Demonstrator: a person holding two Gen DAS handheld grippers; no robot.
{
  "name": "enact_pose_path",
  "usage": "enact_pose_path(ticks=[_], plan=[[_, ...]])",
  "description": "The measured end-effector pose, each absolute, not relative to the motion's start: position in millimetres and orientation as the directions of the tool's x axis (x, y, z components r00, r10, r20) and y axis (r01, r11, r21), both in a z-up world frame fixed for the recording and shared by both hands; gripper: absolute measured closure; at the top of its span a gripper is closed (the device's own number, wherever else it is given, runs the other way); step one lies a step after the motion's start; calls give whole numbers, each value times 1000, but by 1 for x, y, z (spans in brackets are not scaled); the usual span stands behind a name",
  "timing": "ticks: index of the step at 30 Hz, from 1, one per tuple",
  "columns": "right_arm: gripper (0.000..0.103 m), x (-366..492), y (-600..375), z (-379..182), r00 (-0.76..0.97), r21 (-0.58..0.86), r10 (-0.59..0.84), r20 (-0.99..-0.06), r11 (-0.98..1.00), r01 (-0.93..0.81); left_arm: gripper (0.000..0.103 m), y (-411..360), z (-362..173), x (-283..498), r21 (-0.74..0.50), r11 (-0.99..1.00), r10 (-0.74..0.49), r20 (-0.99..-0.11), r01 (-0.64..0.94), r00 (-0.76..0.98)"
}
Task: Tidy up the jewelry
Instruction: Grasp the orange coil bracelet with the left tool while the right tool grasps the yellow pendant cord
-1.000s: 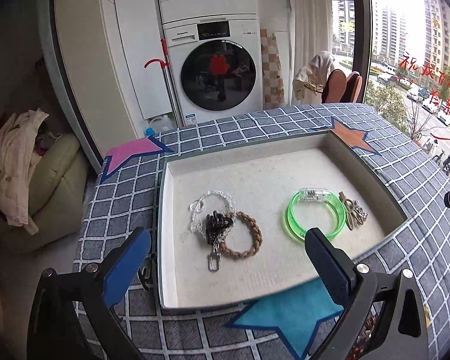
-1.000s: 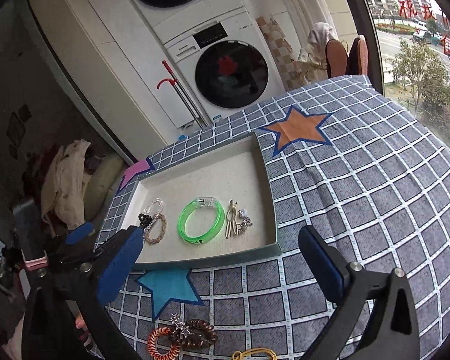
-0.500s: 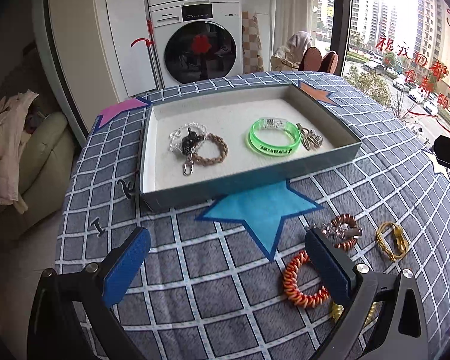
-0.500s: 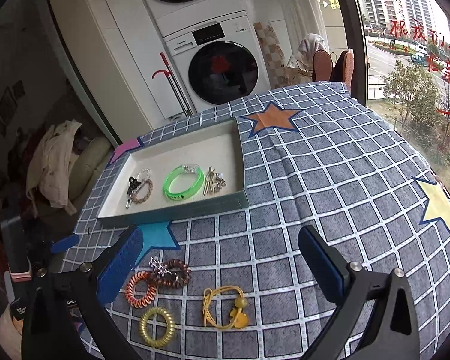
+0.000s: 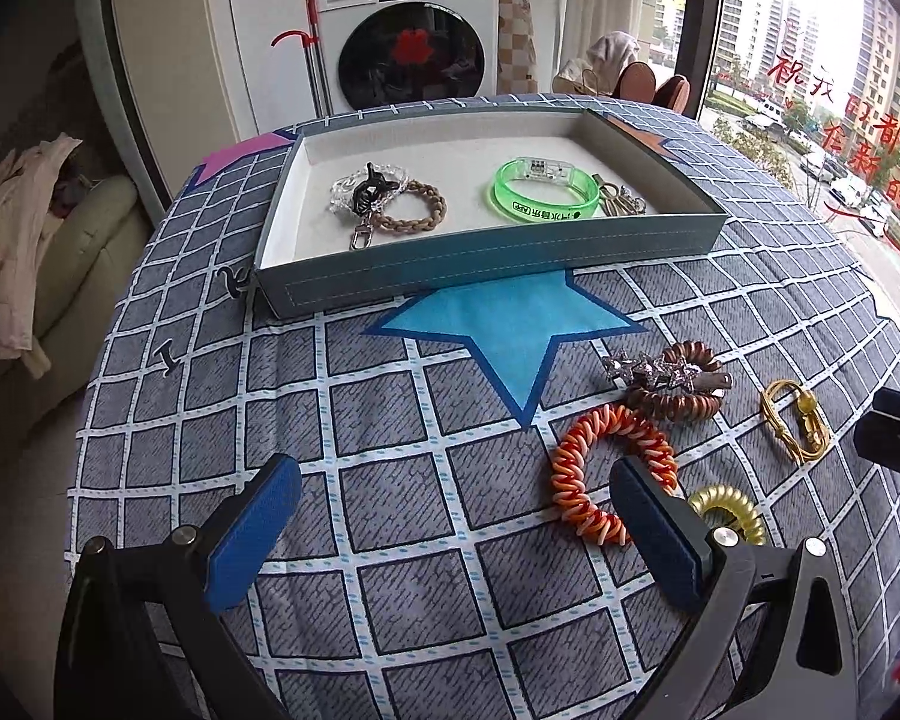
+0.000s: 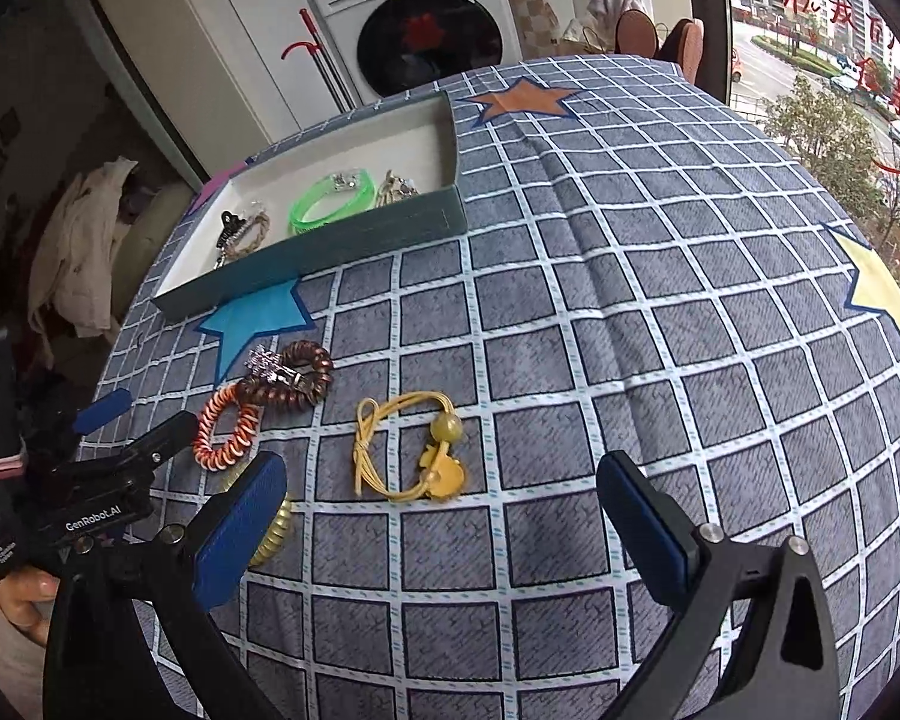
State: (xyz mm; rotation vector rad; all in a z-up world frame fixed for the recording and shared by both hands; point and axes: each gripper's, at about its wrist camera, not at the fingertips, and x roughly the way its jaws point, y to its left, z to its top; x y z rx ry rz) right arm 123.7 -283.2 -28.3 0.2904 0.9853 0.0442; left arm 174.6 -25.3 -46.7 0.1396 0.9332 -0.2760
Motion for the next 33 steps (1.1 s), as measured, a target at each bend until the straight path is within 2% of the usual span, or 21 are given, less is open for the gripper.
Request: enact_pose_path(ticks=[8,15,21,25,29,31,33], plan=[[2,123,-293,-39,532,229,105,-840,958,172,0,-29,-52,176,9,958,-158,-819,288,551],[25,131,-281,-41,514,157,55,-856,975,157,0,-34,-57,178,28,956,-142,-826,291,545],[39,135,-258,-43,511,54,-1,-860,994,93,0,-39,-61,178,49,952,-130,-830,302,543],[42,134,-247,-44,516,-17,-43,-856,998,55,0,-41,-61,175,66,946,-127,-824,316,552],[43,134,-246,-44,517,-21,-39,-855,999,41,0,-45,-59,171,71,936,-142,-820,345,554],[45,133,-246,-44,517,-22,-35,-855,999,32,4,-47,-57,168,71,928,-156,-818,366,554],[49,133,-244,-44,515,-21,-30,-856,1000,23,15,-51,-56,166,69,919,-170,-819,388,548]])
